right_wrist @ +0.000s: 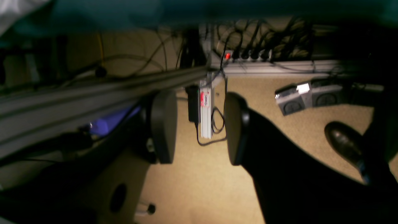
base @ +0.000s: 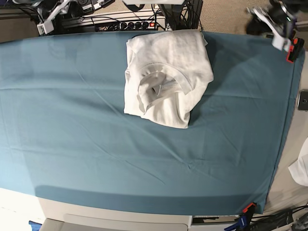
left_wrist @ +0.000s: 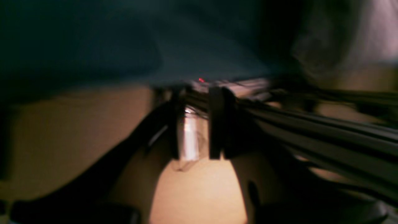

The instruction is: Fold the T-shirt properly

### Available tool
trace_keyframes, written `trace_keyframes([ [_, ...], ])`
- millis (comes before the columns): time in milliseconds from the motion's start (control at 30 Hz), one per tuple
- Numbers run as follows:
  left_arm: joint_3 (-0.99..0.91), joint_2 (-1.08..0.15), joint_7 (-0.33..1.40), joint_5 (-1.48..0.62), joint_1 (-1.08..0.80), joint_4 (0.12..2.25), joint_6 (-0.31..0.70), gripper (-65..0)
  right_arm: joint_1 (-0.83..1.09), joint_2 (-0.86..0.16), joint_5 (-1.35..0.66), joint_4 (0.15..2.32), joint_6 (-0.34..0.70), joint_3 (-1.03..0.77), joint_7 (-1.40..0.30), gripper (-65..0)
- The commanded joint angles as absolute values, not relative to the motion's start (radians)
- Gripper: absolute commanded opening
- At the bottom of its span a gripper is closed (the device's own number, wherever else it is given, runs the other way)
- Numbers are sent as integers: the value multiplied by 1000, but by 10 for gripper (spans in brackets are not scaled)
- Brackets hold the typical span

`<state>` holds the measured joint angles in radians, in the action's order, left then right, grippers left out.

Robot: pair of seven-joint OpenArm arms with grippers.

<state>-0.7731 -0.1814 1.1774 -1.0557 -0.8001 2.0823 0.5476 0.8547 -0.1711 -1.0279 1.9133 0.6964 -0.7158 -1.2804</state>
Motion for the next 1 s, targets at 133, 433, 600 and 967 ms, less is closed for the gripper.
trace_keyframes([
  [133, -777, -161, 1222, -1138, -854, 2093, 602, -532, 914, -179, -986, 1897, 698, -669, -1226, -393],
  [433, -577, -162, 1256, -1112, -853, 1914, 604, -532, 913, -179, -834, 1702, 698, -475, -1089, -393],
  [600, -376, -185, 1206, -1074, -825, 1752, 604, -532, 899, -171, -736, 1538, 698, -367, -945, -393],
  [967, -13, -189, 856, -610, -625, 1435, 604, -532, 657, -135, -512, 1068, 641, -314, -720, -393],
])
